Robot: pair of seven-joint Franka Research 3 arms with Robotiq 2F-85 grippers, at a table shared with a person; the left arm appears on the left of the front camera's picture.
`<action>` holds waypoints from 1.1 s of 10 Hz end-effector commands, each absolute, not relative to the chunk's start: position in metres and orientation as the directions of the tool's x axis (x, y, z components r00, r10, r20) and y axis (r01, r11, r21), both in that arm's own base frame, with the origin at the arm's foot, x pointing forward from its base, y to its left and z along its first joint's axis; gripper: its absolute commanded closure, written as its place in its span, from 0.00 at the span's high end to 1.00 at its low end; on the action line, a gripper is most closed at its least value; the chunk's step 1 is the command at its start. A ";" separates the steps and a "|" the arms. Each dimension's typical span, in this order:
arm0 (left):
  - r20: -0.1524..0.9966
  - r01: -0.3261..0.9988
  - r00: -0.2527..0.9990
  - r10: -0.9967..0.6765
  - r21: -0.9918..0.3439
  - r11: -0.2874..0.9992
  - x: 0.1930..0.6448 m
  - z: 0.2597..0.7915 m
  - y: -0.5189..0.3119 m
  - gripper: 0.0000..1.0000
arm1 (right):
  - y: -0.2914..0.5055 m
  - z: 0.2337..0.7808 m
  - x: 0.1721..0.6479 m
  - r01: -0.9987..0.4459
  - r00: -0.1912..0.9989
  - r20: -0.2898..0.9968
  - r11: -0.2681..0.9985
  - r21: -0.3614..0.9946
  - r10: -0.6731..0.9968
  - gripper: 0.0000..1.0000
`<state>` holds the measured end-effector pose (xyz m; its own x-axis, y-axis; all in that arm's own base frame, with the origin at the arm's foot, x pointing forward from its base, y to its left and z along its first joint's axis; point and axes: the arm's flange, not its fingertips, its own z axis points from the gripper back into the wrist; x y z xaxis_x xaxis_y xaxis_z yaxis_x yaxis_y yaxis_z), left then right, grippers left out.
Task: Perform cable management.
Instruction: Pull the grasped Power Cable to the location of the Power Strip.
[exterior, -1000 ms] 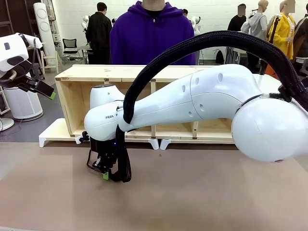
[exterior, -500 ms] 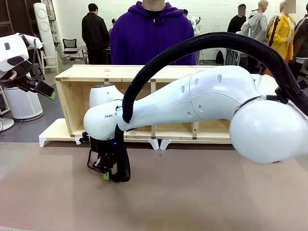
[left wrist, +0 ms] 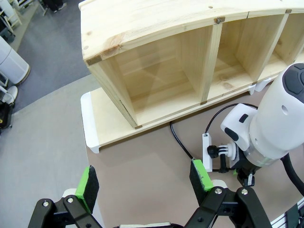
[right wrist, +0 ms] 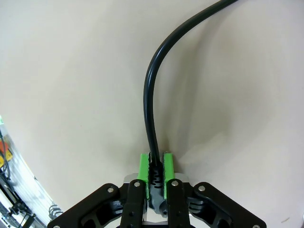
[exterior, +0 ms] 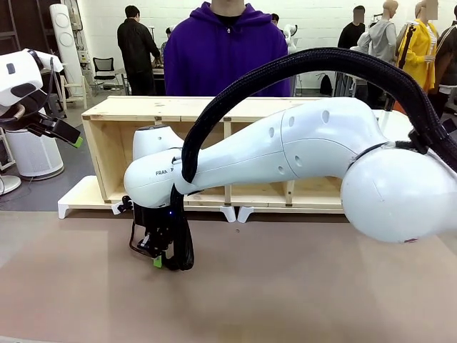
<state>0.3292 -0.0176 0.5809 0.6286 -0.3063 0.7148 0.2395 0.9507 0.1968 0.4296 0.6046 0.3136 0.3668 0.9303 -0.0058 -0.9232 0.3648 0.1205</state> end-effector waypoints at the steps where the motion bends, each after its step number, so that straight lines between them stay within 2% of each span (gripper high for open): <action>1: 0.715 0.236 0.629 -0.304 0.197 0.952 0.329 0.581 -0.016 1.00 | 0.605 0.314 0.430 -0.923 0.367 -0.006 0.365 0.121 0.930 0.15; 3: 0.715 0.236 0.629 -0.304 0.197 0.952 0.329 0.581 -0.016 1.00 | 0.583 0.329 0.389 -0.926 0.360 -0.015 0.360 0.116 0.933 0.15; 7: 0.715 0.236 0.629 -0.304 0.197 0.952 0.329 0.581 -0.016 1.00 | 0.534 0.358 0.315 -0.889 0.451 0.013 0.448 0.092 0.892 0.15; 11: 0.715 0.236 0.629 -0.304 0.197 0.952 0.329 0.581 -0.016 1.00 | 0.463 0.368 0.261 -0.807 0.590 0.137 0.586 0.076 0.795 0.15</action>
